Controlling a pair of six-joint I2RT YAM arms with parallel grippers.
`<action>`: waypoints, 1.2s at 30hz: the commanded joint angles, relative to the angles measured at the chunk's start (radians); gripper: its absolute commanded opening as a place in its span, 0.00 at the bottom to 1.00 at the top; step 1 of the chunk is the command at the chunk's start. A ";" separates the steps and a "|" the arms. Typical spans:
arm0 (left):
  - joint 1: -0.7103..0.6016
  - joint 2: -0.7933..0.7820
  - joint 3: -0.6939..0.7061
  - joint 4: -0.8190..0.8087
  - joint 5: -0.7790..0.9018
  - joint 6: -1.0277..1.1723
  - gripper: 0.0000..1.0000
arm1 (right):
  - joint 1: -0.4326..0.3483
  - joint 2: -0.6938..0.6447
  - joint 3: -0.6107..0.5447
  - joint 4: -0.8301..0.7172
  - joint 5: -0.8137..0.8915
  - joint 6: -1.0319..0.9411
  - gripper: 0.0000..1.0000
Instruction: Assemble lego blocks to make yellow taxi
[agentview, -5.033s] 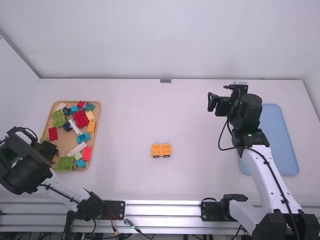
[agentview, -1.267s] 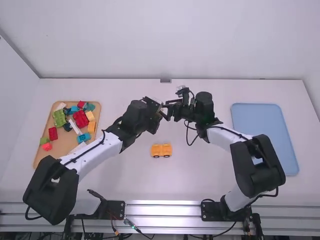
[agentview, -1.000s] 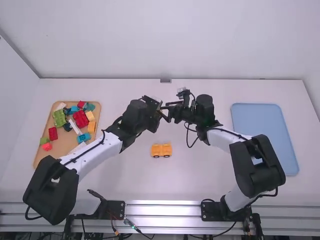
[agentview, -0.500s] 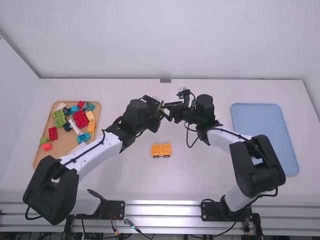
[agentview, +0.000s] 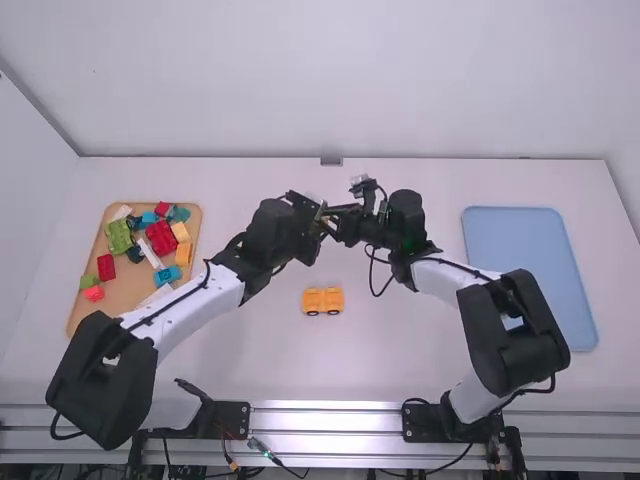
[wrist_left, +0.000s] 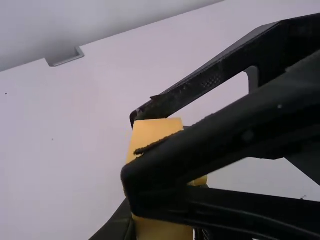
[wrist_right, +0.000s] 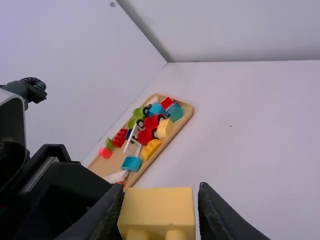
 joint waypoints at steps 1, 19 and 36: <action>-0.003 0.004 0.020 0.022 0.015 -0.011 0.02 | 0.019 0.010 -0.007 -0.007 -0.034 -0.004 0.35; -0.002 0.002 0.020 0.002 -0.006 -0.010 0.99 | -0.014 0.010 -0.002 -0.014 0.004 -0.018 0.14; 0.162 -0.072 0.177 -0.477 0.167 0.491 0.99 | -0.093 -0.039 0.570 -1.453 0.467 -0.921 0.00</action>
